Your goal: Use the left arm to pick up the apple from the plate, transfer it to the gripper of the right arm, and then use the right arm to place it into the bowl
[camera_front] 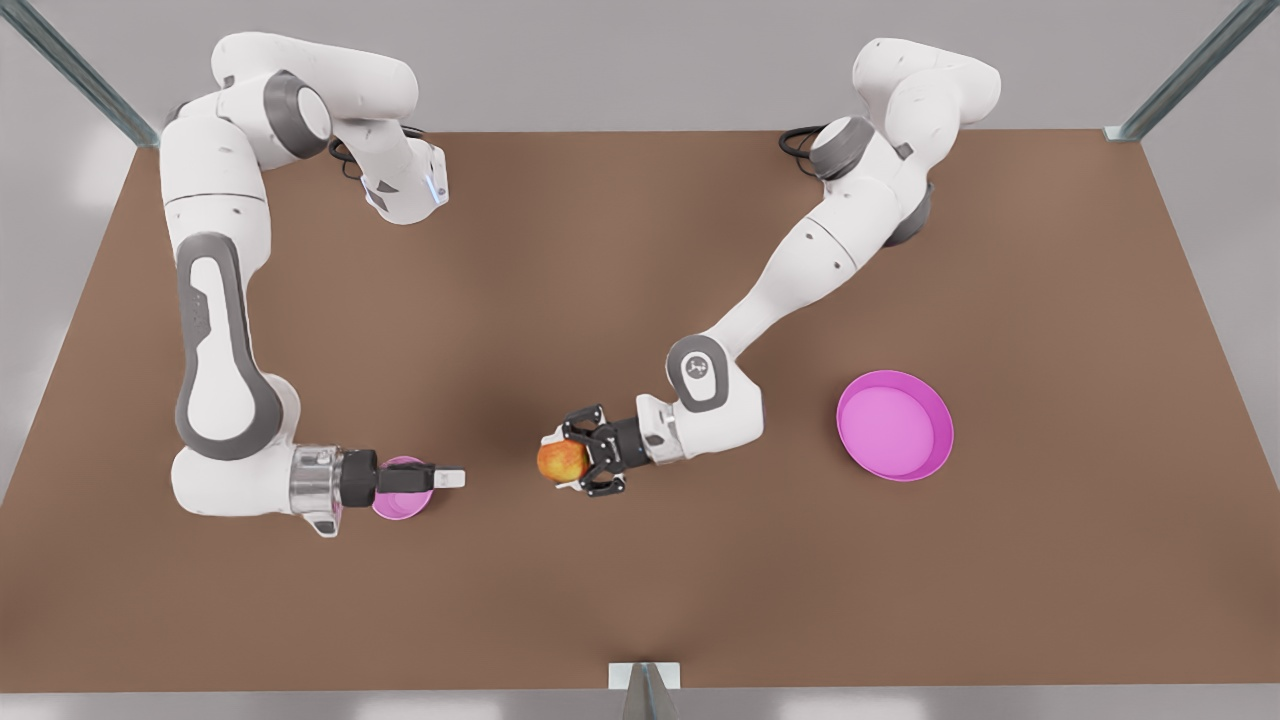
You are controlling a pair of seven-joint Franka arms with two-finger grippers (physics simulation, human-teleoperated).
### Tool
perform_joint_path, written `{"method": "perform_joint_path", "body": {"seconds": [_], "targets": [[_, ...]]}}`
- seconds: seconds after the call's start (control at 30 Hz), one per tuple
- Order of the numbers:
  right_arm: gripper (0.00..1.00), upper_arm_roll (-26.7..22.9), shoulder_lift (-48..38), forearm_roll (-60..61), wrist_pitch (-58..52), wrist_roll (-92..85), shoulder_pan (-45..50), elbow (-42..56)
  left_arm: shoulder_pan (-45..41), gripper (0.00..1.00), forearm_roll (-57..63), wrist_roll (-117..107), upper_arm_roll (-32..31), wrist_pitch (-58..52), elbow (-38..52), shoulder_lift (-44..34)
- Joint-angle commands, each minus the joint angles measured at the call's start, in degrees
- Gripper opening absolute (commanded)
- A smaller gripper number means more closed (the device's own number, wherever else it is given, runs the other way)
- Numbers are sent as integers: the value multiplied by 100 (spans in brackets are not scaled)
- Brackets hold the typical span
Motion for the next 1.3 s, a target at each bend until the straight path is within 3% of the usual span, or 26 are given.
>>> {"method": "perform_joint_path", "body": {"seconds": [0.0,0.33,0.77,0.93,1.27], "targets": [[100,-1,70,343,553,-60,78,15,-5,71,-32,2690,-4,-28,6,-4],[100,-1,764,572,782,-1448,175,129,83,71,-67,2708,-162,-28,6,-57],[100,166,764,765,492,-1923,175,-187,83,72,-76,2857,-189,-28,6,-39],[98,957,650,1064,483,-2697,-370,-1180,83,72,-76,2857,-189,-28,-2,-13],[98,1053,632,1073,483,-2714,-423,-1180,83,72,-120,2866,-180,-28,-2,-21]]}}
